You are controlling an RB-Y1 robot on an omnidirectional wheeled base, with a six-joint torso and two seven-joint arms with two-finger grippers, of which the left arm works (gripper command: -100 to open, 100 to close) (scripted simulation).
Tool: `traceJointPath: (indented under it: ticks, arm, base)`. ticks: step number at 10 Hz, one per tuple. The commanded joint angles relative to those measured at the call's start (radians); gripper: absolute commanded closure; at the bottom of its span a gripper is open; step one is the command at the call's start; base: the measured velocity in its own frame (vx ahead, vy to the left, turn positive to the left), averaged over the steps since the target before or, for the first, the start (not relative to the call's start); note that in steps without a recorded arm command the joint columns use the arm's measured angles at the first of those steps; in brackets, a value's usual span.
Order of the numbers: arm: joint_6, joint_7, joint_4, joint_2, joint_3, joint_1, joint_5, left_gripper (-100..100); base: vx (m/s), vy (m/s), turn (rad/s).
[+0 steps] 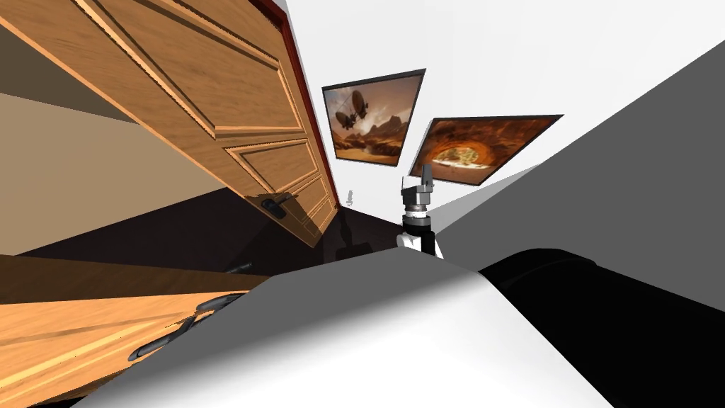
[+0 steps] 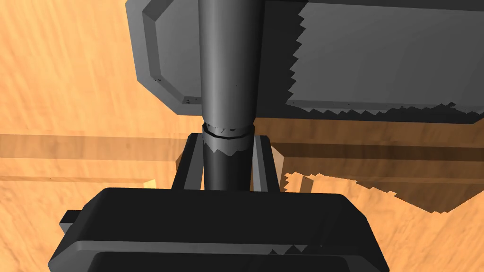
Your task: Pull the door open
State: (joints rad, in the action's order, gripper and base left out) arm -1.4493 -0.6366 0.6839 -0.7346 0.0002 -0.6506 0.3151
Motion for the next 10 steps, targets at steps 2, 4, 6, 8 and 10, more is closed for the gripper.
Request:
traceJointPath:
  ticks: [2, 4, 6, 8, 10]
  arm:
    - [-0.031, 0.007, 0.011, -0.003, -0.018, -0.019, -0.017, 100]
    - [-0.050, 0.010, 0.018, -0.007, -0.028, -0.027, -0.028, 100]
    - [-0.074, 0.024, 0.010, 0.005, -0.052, -0.019, -0.056, 100]
    - [-0.094, 0.032, 0.007, 0.009, -0.064, -0.017, -0.070, 100]
    - [-0.114, 0.039, 0.005, 0.012, -0.074, -0.017, -0.082, 100]
  base:
    - [-0.211, 0.022, 0.029]
    - [-0.198, 0.037, 0.018]
    - [-0.044, 0.002, -0.042]
    - [0.041, 0.004, -0.063]
    - [0.013, 0.023, -0.051]
